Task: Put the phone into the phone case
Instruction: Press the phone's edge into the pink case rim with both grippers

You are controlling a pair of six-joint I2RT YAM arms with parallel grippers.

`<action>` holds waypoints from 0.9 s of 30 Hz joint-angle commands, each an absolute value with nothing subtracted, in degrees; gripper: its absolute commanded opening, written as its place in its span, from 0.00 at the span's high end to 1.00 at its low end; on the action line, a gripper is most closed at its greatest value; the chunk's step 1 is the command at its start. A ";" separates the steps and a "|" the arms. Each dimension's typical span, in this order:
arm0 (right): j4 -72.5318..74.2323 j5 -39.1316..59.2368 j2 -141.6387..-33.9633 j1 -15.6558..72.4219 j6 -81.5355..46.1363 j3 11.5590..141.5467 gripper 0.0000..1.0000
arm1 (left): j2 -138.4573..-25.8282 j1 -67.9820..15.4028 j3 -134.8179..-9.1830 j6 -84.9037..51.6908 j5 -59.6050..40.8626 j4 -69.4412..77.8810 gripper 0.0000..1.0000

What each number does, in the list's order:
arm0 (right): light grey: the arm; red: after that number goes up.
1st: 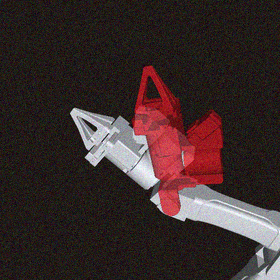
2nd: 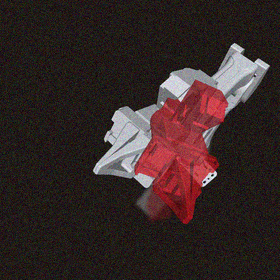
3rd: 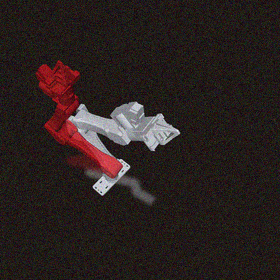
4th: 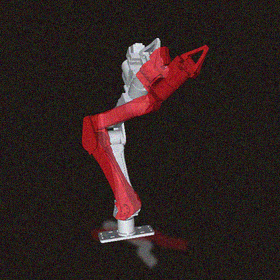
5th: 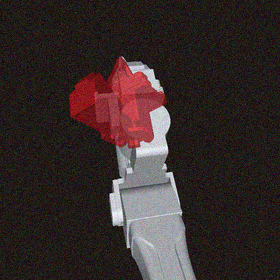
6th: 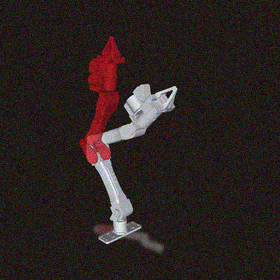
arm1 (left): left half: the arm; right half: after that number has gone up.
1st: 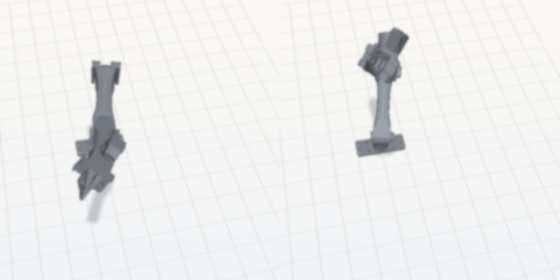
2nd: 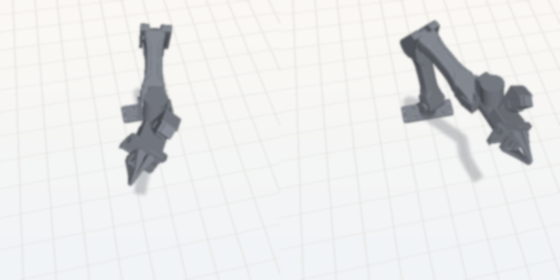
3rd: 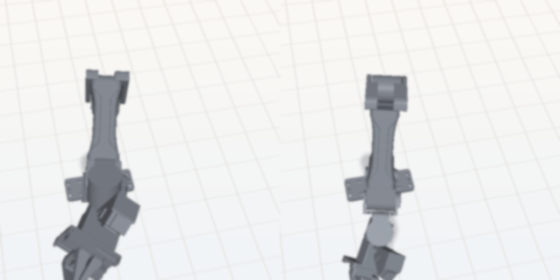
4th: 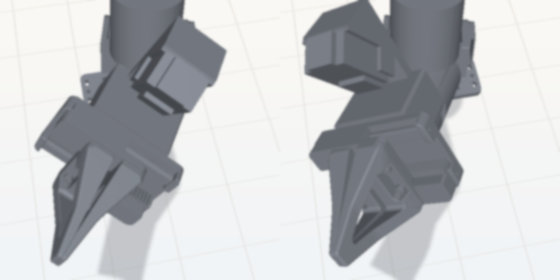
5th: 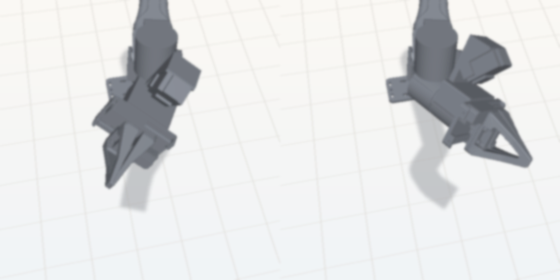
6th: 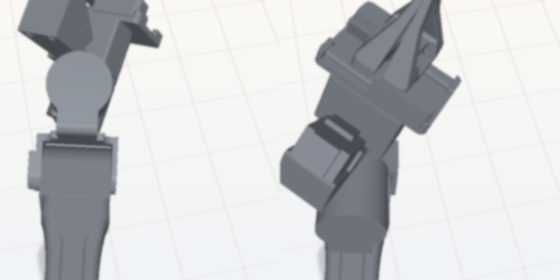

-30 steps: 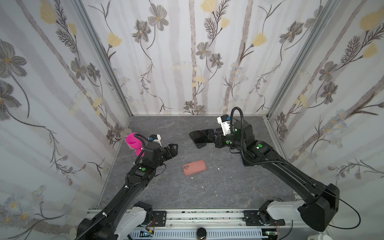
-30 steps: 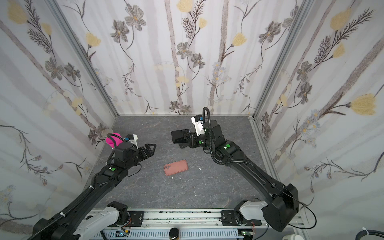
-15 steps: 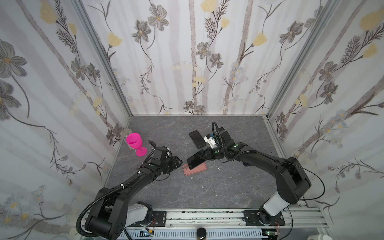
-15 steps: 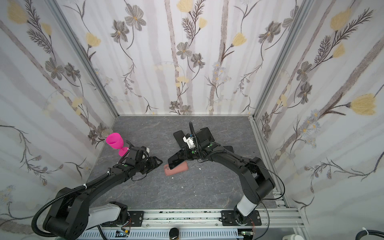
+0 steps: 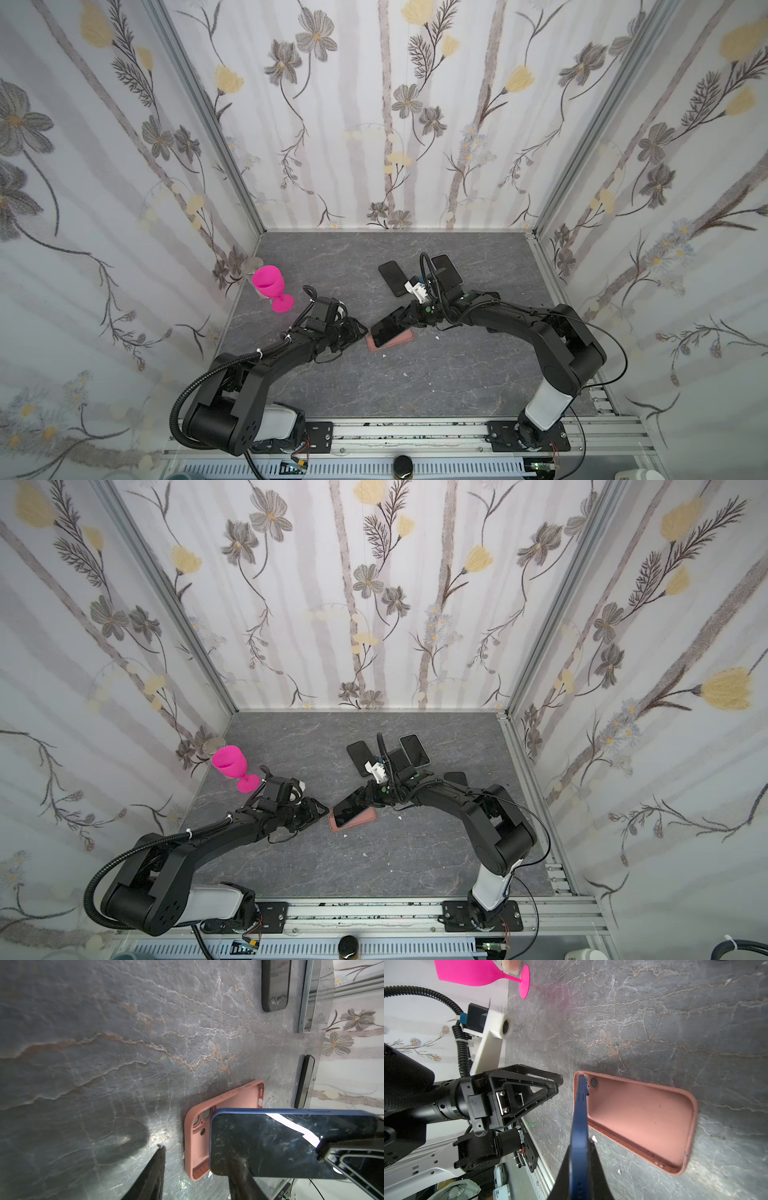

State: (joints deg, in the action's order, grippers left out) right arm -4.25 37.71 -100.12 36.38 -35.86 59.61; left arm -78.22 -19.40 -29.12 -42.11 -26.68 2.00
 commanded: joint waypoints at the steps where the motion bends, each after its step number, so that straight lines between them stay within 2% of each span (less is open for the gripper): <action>1: -0.28 40.43 -100.87 36.14 -36.86 59.16 1.00 | -79.05 -19.40 -29.11 -42.63 -27.61 4.69 0.52; 27: 17.95 43.06 -103.19 35.45 -44.44 49.02 0.96 | -85.88 -22.94 -29.14 -44.66 -31.15 11.95 0.57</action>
